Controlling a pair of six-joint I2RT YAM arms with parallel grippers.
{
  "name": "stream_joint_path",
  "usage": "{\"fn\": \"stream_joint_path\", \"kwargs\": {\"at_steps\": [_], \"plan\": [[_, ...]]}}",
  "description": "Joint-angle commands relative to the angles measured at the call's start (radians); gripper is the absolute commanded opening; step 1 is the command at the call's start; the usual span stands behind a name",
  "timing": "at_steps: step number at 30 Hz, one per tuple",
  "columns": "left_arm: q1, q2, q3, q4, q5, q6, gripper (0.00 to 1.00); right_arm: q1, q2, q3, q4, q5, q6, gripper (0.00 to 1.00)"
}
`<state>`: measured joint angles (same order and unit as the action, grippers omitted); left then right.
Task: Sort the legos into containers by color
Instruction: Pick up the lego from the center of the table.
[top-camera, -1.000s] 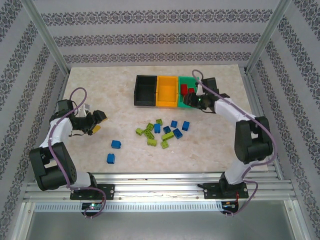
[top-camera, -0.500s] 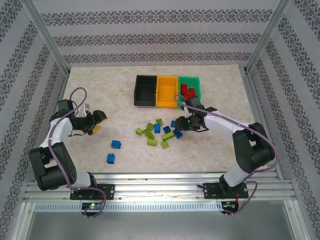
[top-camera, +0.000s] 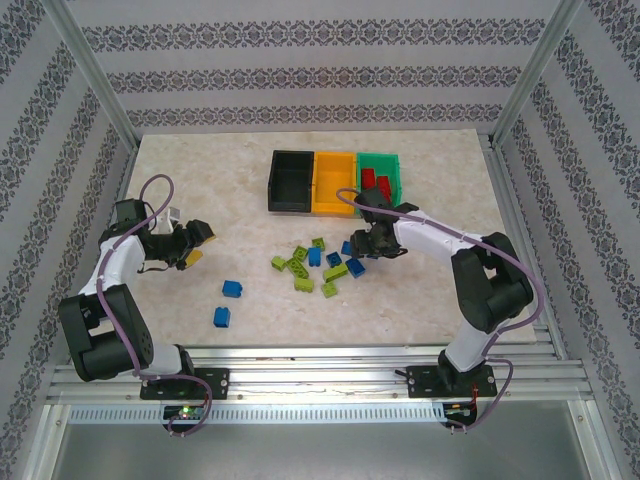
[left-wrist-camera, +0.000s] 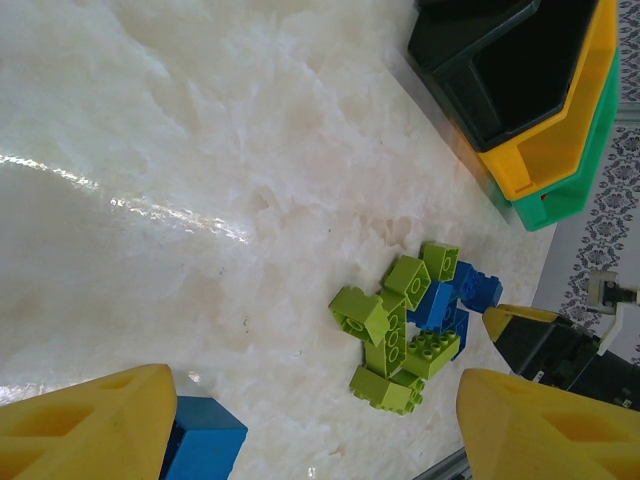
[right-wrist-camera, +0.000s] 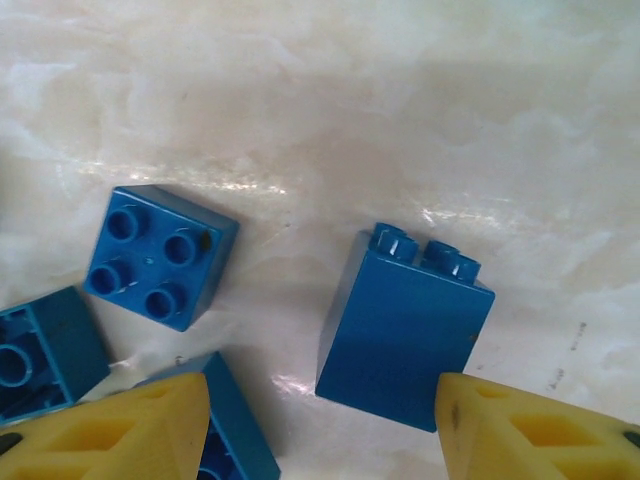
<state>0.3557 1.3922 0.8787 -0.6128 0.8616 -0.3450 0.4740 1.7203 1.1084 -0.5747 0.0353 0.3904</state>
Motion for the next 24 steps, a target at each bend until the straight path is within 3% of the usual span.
{"fn": "stream_joint_path", "kwargs": {"at_steps": [1,10,13,19,24], "plan": [[0.013,-0.014,-0.002,0.015,0.026,-0.002,0.74,0.003,-0.018,0.011,-0.046,0.081,0.019,0.63],[0.014,-0.015,-0.009,0.022,0.040,-0.006,0.74,-0.002,0.069,0.048,-0.043,0.080,-0.003,0.61],[0.014,-0.018,-0.015,0.022,0.043,-0.007,0.74,-0.003,0.086,0.050,-0.015,0.065,-0.002,0.55],[0.012,-0.018,-0.019,0.028,0.043,-0.012,0.74,0.000,0.069,0.082,-0.007,0.033,-0.017,0.33],[0.013,-0.011,-0.010,0.031,0.047,-0.014,0.74,0.005,0.048,0.154,0.015,0.003,-0.046,0.29]]}}
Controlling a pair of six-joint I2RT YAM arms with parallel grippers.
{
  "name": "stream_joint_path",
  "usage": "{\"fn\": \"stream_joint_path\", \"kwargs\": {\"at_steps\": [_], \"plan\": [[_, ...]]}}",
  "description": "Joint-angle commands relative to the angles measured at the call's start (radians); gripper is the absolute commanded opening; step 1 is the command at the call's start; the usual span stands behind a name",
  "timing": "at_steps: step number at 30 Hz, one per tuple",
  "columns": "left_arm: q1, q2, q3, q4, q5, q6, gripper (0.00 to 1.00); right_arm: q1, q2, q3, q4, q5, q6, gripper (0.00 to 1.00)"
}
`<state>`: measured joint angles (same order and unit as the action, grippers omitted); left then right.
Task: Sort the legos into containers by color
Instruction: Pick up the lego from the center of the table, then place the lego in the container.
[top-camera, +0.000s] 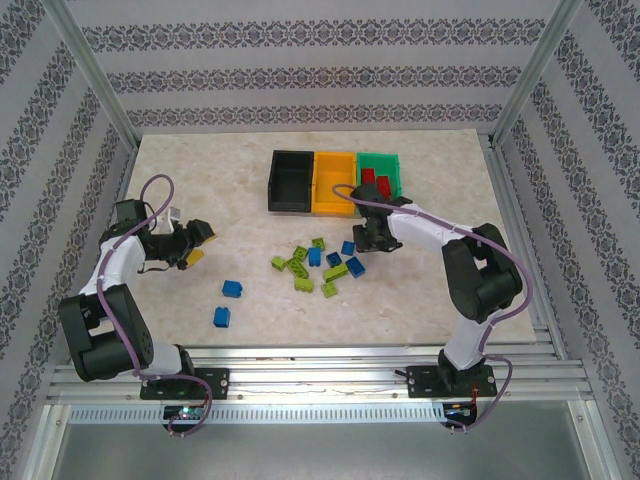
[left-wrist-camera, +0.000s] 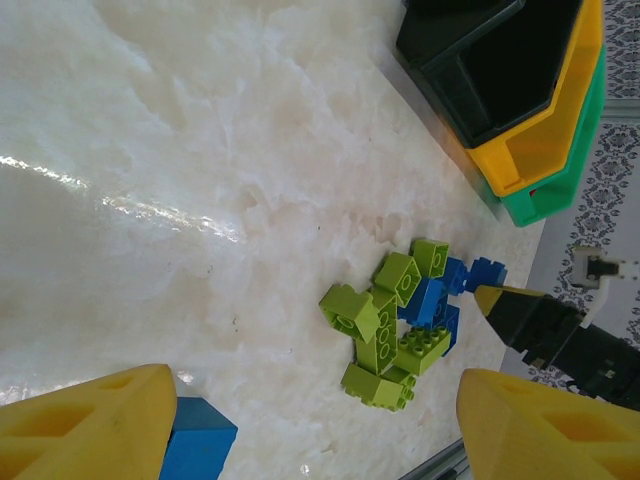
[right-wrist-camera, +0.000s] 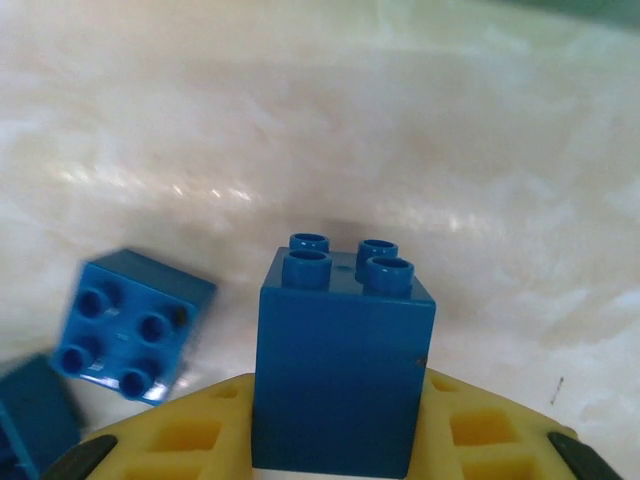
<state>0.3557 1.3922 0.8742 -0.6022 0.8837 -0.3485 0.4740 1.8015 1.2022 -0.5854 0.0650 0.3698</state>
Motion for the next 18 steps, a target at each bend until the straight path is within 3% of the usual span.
{"fn": "stream_joint_path", "kwargs": {"at_steps": [1,14,18], "plan": [[0.013,-0.011,-0.005,0.022,0.026,-0.009,0.74,0.005,-0.028,0.089,0.024,-0.035,-0.030,0.29],[0.012,-0.021,-0.015,0.012,0.025,-0.004,0.74,-0.057,0.295,0.685,-0.098,-0.146,-0.088,0.33],[0.012,-0.027,-0.019,0.006,0.019,0.001,0.74,-0.076,0.350,0.758,-0.129,-0.166,-0.097,0.45]]}}
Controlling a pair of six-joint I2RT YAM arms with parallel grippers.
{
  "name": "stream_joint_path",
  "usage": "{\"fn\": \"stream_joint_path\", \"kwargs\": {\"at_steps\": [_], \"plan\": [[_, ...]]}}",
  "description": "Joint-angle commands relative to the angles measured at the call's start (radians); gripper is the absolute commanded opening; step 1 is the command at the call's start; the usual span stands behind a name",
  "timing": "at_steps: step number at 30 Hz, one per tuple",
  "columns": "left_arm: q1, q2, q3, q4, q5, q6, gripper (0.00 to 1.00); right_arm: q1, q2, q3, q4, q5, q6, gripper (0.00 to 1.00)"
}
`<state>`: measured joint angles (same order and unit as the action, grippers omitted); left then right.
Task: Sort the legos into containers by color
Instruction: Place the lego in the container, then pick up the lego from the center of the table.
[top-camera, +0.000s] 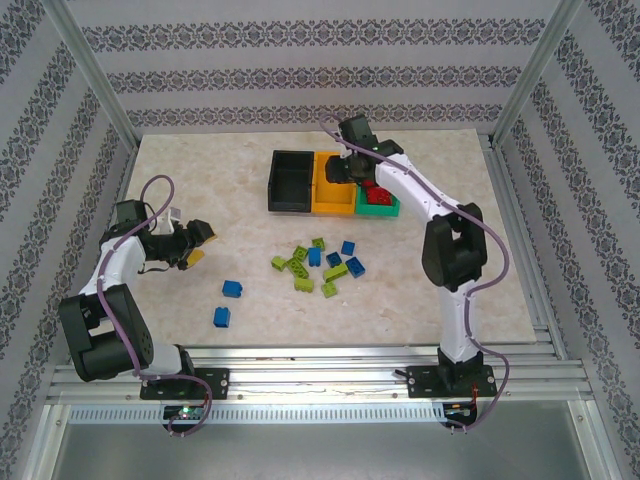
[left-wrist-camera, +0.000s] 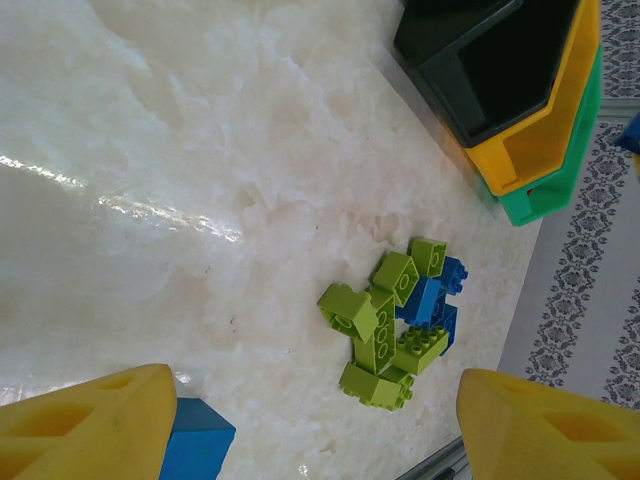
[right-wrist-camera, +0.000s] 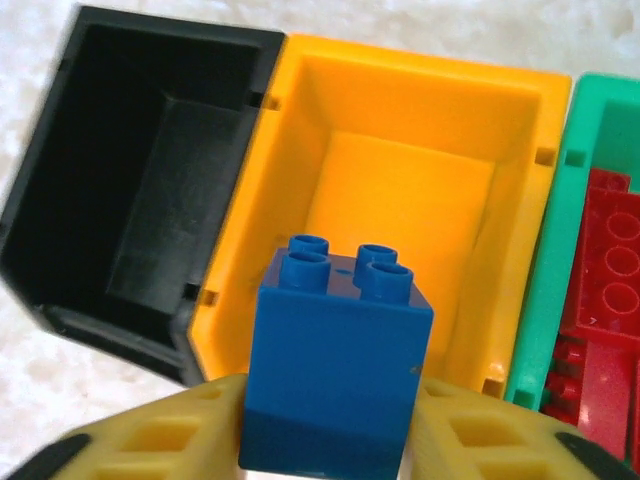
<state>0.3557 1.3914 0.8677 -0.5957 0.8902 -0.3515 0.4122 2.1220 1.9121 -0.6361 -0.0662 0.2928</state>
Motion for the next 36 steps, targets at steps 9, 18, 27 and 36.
{"fn": "stream_joint_path", "kwargs": {"at_steps": [9,18,27,36], "plan": [[0.012,-0.011,0.000,-0.004,0.005,0.006,0.75,0.015,-0.171,-0.259,-0.010,-0.067,-0.017,0.47],[0.012,0.006,0.009,0.002,0.008,0.002,0.75,0.073,-0.416,-0.686,0.005,-0.073,-0.033,0.47],[0.012,0.017,0.015,0.001,0.009,0.000,0.75,0.128,-0.486,-0.869,-0.009,-0.057,-0.025,0.47],[0.012,0.015,0.011,-0.001,0.014,0.005,0.75,0.156,-0.367,-0.824,0.024,-0.042,-0.014,0.47]]}}
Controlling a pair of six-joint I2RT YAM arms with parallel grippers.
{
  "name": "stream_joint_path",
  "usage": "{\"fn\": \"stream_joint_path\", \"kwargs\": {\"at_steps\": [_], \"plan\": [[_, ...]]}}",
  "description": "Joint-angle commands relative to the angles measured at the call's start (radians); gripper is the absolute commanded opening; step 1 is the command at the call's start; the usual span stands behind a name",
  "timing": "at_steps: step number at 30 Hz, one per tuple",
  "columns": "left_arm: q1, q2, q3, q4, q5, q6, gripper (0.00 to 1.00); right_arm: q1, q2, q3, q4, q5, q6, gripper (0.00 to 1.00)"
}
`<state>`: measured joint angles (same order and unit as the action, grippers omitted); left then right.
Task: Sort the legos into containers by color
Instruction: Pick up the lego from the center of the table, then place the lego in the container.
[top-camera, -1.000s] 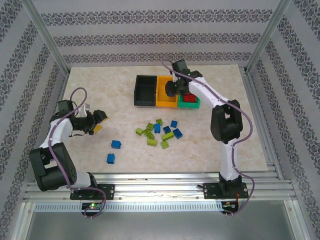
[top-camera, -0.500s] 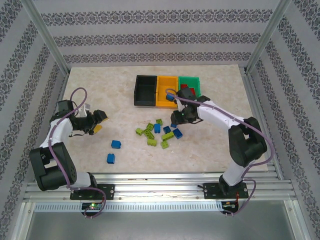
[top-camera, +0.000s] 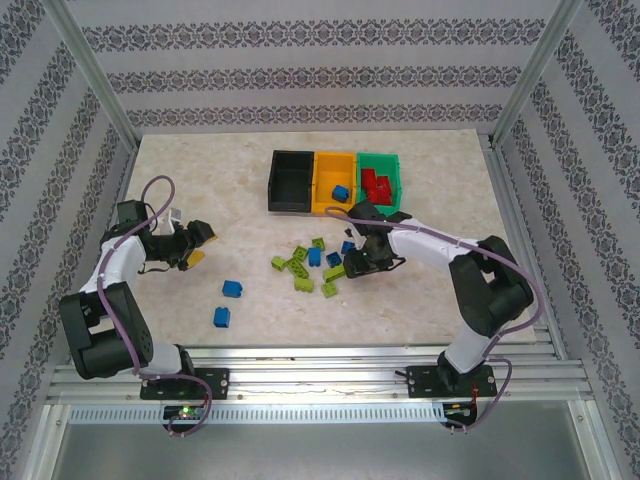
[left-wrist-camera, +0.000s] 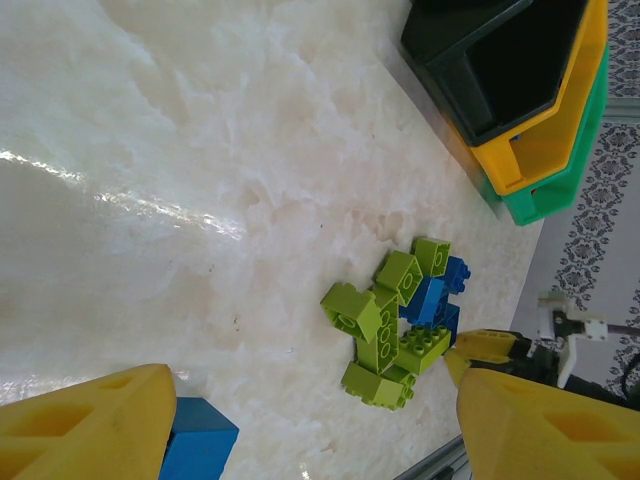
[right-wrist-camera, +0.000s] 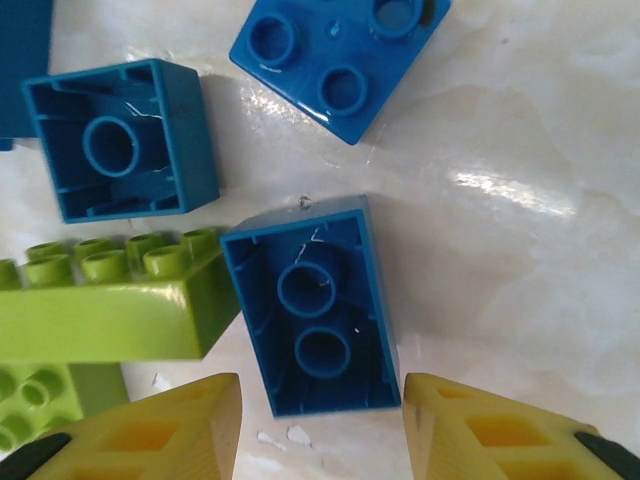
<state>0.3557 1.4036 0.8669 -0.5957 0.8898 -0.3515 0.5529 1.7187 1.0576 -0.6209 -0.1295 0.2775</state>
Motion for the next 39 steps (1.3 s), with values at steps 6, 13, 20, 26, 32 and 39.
{"fn": "stream_joint_path", "kwargs": {"at_steps": [6,13,20,26,32,39], "plan": [[0.012,-0.001,0.012,-0.003,0.013,0.005,0.75,0.022,0.074,0.062,0.009,0.027,-0.010,0.42],[0.014,0.002,0.013,-0.002,0.012,0.005,0.75,0.022,0.029,0.050,0.017,0.053,-0.020,0.35],[0.012,0.001,0.013,-0.002,0.012,0.005,0.75,0.002,-0.021,0.115,0.046,0.081,-0.037,0.34],[0.013,0.002,0.018,-0.007,0.008,0.011,0.75,-0.047,0.092,0.327,0.055,0.045,0.000,0.33],[0.014,-0.007,0.013,-0.016,-0.001,0.019,0.75,-0.103,0.291,0.600,0.018,0.010,0.016,0.34],[0.014,-0.010,0.012,-0.021,0.001,0.022,0.75,-0.133,0.435,0.800,-0.029,-0.033,0.016,0.52]]}}
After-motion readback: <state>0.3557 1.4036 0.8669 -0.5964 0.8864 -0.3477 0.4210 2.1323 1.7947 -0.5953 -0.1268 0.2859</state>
